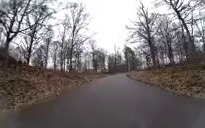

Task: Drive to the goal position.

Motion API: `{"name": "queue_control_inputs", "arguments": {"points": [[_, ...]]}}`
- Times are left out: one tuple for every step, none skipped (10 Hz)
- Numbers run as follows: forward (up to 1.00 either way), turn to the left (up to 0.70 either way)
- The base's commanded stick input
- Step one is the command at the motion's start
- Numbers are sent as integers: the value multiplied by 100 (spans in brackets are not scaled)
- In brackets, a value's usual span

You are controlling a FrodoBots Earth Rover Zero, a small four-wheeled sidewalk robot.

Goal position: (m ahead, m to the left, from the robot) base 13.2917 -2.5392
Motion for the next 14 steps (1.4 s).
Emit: {"name": "queue_control_inputs", "arguments": {"points": [[100, 0], [100, 0], [100, 0], [100, 0], [100, 0], [100, 0], [100, 0], [100, 0], [100, 0], [100, 0], [100, 0], [100, 0], [100, 0], [100, 0]]}}
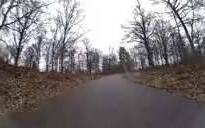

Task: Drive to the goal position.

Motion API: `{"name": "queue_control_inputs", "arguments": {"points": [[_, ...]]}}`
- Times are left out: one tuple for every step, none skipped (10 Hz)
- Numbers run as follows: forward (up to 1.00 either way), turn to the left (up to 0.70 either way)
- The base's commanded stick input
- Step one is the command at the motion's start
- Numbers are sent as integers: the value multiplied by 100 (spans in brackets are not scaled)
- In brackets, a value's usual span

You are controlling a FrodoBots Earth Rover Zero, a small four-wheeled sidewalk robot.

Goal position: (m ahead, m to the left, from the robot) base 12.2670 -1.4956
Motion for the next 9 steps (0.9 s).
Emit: {"name": "queue_control_inputs", "arguments": {"points": [[100, 0], [100, 0], [100, 0], [100, 0], [100, 0], [100, 0], [100, 0], [100, 0], [100, 0]]}}
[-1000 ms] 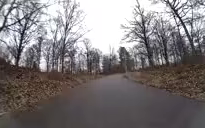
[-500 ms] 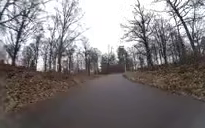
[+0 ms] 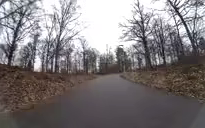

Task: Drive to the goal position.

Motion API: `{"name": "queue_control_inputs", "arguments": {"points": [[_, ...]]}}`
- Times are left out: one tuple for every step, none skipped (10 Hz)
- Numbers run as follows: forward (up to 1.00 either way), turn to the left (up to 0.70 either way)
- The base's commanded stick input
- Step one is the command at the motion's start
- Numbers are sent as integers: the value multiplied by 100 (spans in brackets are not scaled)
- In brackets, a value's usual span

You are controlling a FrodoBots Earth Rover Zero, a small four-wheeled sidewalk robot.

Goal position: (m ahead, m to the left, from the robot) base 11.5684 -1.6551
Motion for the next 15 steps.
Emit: {"name": "queue_control_inputs", "arguments": {"points": [[100, 0], [100, 0], [100, 0], [100, 0], [100, 0], [100, 0], [100, 0], [100, 0], [100, 0], [100, 0], [100, 0], [100, 0], [100, 0], [100, 26], [100, 40]]}}
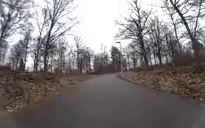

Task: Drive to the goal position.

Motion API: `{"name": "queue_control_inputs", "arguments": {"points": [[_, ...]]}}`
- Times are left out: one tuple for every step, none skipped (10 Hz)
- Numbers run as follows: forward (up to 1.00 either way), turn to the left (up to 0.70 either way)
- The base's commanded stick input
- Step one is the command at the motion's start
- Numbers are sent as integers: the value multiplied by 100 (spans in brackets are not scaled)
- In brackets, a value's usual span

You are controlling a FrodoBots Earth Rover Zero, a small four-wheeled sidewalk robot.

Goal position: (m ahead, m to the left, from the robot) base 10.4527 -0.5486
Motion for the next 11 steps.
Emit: {"name": "queue_control_inputs", "arguments": {"points": [[100, 40], [100, 31], [100, 15], [100, 2], [100, 0], [100, 0], [100, 0], [100, 0], [100, 0], [100, 0], [100, 0]]}}
